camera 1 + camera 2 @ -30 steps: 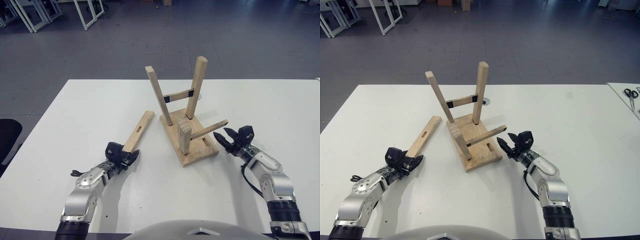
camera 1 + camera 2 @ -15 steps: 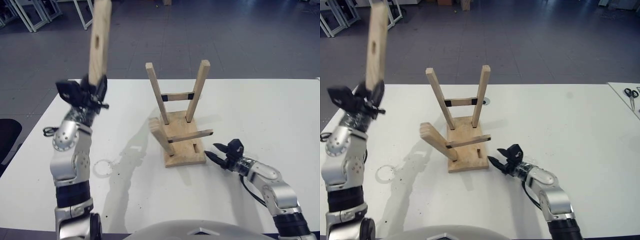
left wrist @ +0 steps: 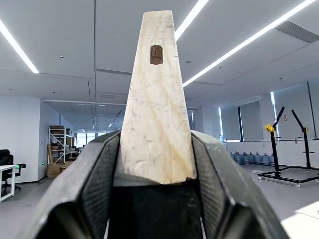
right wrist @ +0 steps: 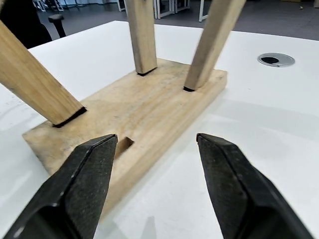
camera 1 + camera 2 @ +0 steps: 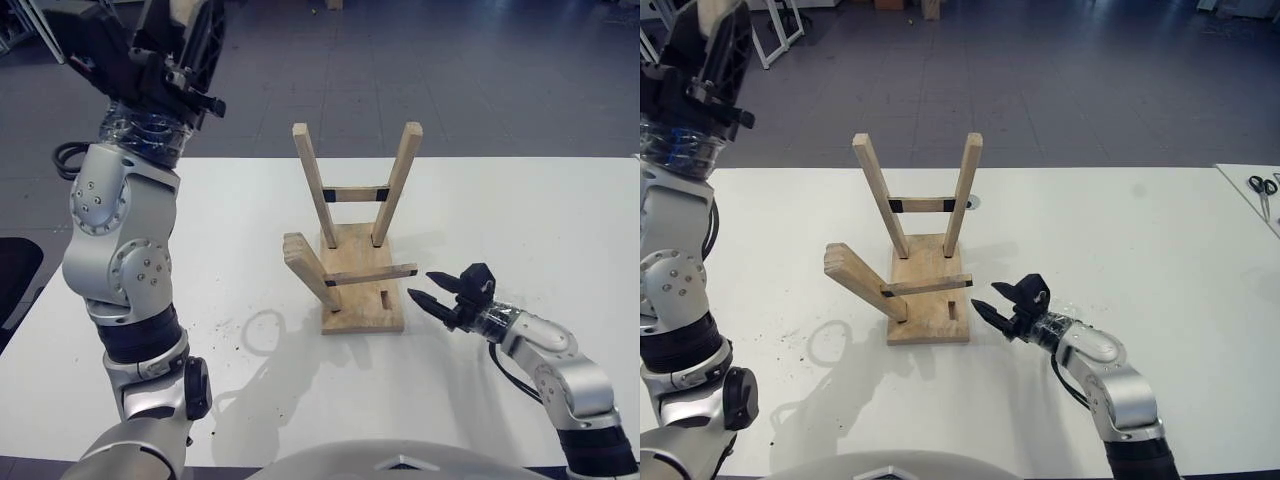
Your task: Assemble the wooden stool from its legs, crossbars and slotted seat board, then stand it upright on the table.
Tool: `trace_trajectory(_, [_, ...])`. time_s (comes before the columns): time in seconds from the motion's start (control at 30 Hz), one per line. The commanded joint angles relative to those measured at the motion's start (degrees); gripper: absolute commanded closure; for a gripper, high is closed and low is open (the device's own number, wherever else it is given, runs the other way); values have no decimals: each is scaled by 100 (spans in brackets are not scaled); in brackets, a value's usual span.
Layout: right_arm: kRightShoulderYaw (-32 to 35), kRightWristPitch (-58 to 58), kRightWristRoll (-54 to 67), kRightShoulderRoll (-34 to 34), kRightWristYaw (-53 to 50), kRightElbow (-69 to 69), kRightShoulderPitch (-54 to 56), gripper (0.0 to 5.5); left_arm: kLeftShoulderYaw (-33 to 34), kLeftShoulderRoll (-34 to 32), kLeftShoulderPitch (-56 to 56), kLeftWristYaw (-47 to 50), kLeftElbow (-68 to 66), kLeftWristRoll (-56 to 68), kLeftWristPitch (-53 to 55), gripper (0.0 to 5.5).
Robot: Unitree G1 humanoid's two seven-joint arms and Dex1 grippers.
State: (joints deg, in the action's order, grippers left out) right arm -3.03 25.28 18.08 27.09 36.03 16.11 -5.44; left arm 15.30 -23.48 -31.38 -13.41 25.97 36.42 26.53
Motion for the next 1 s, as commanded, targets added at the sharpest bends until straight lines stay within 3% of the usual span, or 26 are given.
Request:
trace_trajectory(0.03, [-394, -419, -595, 227, 111, -576, -87, 257, -392, -55, -244, -254, 563, 688, 568, 345])
trace_trajectory(0.27, [-1452, -513, -771, -361, 312, -259, 197, 257, -553, -57, -669, -84, 889, 1295, 995, 345])
trace_trajectory(0.37, [-1553, -473, -691, -621, 236, -103, 323, 257, -601, -81, -817, -14, 937, 1446, 1130, 345])
trace_trajectory(0.57, [-519, -83, -53, -232, 278, 386, 203, 257, -576, -224, -641, -7, 1067, 1844, 1434, 345])
trace_trajectory(0.73, [985, 1359, 2449, 92, 535, 1215, 570, 257, -493, -329, 157, -186, 1211, 2969, 1822, 345])
trace_trajectory(0.87, [1709, 2098, 4122, 184, 206, 1201, 1124, 184, -318, -476, 702, -270, 912, 3757, 2010, 345])
trace_trajectory(1.0, [1884, 2413, 5452, 128, -372, 1304, 1663, 119, -239, -724, 1300, -402, 789, 4719, 2262, 345])
